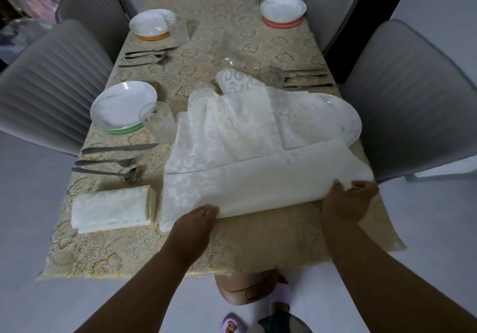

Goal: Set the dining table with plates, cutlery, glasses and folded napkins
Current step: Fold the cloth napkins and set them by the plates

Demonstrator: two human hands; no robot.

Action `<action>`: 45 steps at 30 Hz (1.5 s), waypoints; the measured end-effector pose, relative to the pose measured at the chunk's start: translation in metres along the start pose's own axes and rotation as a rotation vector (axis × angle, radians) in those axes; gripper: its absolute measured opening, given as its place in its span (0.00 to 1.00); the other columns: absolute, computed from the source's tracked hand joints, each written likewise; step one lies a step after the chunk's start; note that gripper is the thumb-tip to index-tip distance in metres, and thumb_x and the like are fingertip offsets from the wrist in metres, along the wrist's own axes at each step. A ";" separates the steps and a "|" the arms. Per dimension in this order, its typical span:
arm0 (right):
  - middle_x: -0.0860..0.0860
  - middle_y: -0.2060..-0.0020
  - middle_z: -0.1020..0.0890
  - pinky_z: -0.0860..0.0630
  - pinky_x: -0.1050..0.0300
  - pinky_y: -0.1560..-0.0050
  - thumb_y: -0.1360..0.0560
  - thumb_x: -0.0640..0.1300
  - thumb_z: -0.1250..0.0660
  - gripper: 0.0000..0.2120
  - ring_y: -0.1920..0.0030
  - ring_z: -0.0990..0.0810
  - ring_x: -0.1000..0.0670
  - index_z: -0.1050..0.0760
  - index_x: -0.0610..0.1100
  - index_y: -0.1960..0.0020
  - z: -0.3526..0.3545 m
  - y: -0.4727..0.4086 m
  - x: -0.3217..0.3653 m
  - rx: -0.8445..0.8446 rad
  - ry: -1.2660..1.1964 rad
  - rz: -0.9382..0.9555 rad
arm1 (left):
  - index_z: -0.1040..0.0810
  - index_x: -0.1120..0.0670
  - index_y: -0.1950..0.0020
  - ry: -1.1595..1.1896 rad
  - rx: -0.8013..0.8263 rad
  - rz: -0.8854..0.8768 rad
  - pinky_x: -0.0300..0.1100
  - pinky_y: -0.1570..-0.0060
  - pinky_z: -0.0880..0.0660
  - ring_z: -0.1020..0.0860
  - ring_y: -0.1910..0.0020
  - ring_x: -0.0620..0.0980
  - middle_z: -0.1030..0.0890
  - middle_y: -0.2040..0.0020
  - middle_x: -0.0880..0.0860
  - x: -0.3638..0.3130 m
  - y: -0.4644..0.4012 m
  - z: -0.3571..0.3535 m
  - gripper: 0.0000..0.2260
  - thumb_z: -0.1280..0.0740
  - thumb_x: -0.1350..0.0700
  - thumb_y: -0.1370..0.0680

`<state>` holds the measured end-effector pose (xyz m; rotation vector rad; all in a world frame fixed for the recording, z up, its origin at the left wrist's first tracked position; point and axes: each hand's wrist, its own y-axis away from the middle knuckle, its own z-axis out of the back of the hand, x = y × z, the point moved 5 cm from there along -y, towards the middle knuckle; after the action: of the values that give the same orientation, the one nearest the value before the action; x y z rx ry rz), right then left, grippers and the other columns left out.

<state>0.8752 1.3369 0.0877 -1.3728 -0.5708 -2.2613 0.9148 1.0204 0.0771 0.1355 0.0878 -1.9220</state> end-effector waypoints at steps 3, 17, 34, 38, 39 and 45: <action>0.39 0.45 0.25 0.31 0.53 0.52 0.23 0.41 0.35 0.16 0.50 0.25 0.43 0.36 0.37 0.40 0.025 0.009 -0.010 -0.042 0.045 -0.001 | 0.16 0.57 0.50 -0.009 -0.007 -0.051 0.43 0.66 0.19 0.15 0.59 0.52 0.15 0.55 0.55 -0.014 0.012 0.000 0.29 0.17 0.65 0.50; 0.39 0.45 0.25 0.26 0.42 0.51 0.27 0.47 0.30 0.16 0.46 0.24 0.36 0.28 0.42 0.44 0.092 0.030 -0.047 -0.100 0.526 0.163 | 0.16 0.53 0.54 0.016 0.001 -0.074 0.39 0.74 0.23 0.18 0.70 0.48 0.15 0.63 0.49 -0.043 0.066 0.012 0.13 0.32 0.54 0.37; 0.51 0.55 0.31 0.35 0.51 0.47 0.29 0.62 0.32 0.14 0.48 0.29 0.45 0.29 0.52 0.59 -0.053 -0.020 0.018 0.843 1.153 0.837 | 0.21 0.52 0.48 -0.085 0.172 0.446 0.50 0.45 0.33 0.28 0.43 0.57 0.23 0.48 0.54 0.058 -0.023 0.001 0.11 0.37 0.46 0.21; 0.54 0.62 0.31 0.39 0.55 0.54 0.29 0.60 0.32 0.18 0.57 0.30 0.50 0.36 0.53 0.69 -0.059 -0.026 0.023 0.780 1.098 0.915 | 0.22 0.52 0.49 -0.047 0.152 0.478 0.49 0.46 0.34 0.28 0.43 0.56 0.23 0.49 0.53 0.059 -0.026 0.005 0.10 0.36 0.47 0.21; 0.55 0.65 0.31 0.39 0.55 0.55 0.29 0.59 0.31 0.19 0.59 0.31 0.51 0.36 0.53 0.70 -0.059 -0.028 0.025 0.768 1.054 0.917 | 0.22 0.52 0.50 -0.046 0.132 0.470 0.49 0.47 0.34 0.28 0.44 0.56 0.23 0.50 0.52 0.058 -0.026 0.006 0.10 0.36 0.47 0.22; 0.54 0.64 0.26 0.34 0.53 0.51 0.30 0.58 0.30 0.14 0.59 0.27 0.49 0.28 0.52 0.66 -0.065 -0.036 0.029 0.751 1.064 0.954 | 0.23 0.52 0.51 -0.088 0.116 0.431 0.50 0.47 0.35 0.28 0.44 0.54 0.23 0.50 0.51 0.056 -0.036 0.011 0.10 0.37 0.47 0.21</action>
<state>0.7965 1.3259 0.0817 0.0665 -0.2227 -1.3891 0.8614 0.9797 0.0799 0.1346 -0.1055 -1.4996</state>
